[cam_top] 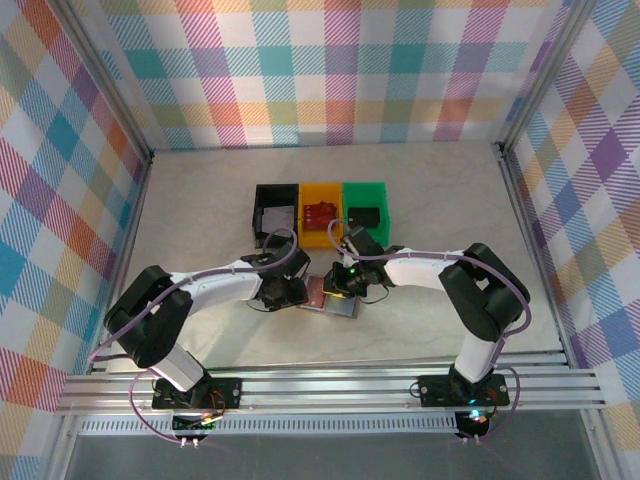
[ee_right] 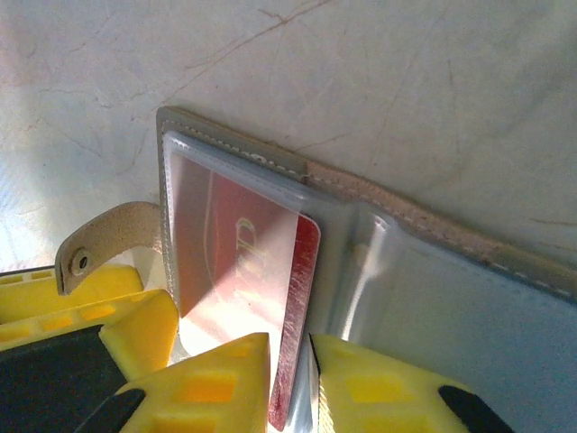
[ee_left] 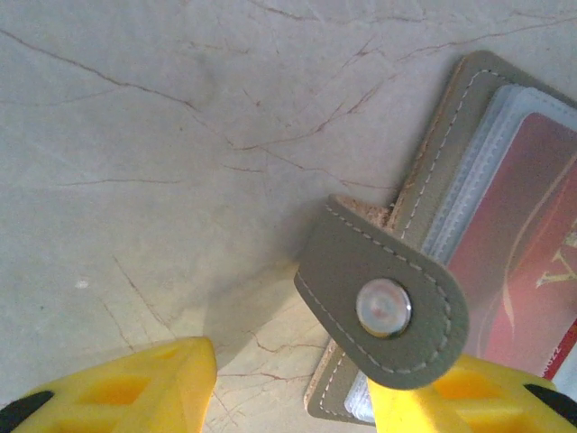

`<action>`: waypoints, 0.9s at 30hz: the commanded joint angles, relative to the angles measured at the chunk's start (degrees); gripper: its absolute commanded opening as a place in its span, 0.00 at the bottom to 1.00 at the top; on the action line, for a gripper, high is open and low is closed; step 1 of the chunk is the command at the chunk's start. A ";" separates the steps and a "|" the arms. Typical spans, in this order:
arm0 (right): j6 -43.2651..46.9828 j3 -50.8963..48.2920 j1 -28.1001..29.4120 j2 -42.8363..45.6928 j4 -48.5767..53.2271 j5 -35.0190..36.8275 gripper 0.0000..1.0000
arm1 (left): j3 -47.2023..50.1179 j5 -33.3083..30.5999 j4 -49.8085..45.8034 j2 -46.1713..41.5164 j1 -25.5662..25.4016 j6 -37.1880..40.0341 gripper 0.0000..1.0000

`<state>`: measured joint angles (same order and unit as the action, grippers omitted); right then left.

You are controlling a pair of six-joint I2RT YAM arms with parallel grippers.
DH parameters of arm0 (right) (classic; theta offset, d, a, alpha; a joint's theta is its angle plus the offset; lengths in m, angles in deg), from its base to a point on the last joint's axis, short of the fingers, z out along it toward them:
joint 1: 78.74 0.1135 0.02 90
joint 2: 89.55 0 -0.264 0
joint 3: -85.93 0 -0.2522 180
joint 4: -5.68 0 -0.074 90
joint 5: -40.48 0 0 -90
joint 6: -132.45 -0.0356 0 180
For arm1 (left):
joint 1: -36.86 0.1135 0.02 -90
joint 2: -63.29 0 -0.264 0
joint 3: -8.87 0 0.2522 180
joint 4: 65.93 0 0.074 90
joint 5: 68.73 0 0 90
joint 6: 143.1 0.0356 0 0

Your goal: Take the credit cards out of the card holder

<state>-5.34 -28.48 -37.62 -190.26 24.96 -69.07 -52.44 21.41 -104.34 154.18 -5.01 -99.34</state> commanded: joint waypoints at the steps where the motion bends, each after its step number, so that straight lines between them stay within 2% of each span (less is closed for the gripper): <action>1: -0.73 0.26 -0.43 -1.47 -1.59 0.15 0.18 | 3.47 3.85 2.13 2.34 0.23 -1.68 0.50; 13: -0.76 -1.14 -0.47 -2.48 -5.28 -0.20 0.17 | 6.25 5.11 5.60 3.39 -0.24 -3.13 0.50; 27: -0.90 -3.92 -0.44 -1.77 -13.94 -5.09 0.15 | 6.94 6.10 10.06 7.10 -1.95 -4.54 0.49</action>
<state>-5.88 -31.60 -37.97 -191.85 14.27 -71.78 -49.34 21.48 -100.34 153.76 -5.22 -102.20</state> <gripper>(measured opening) 0.154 0.495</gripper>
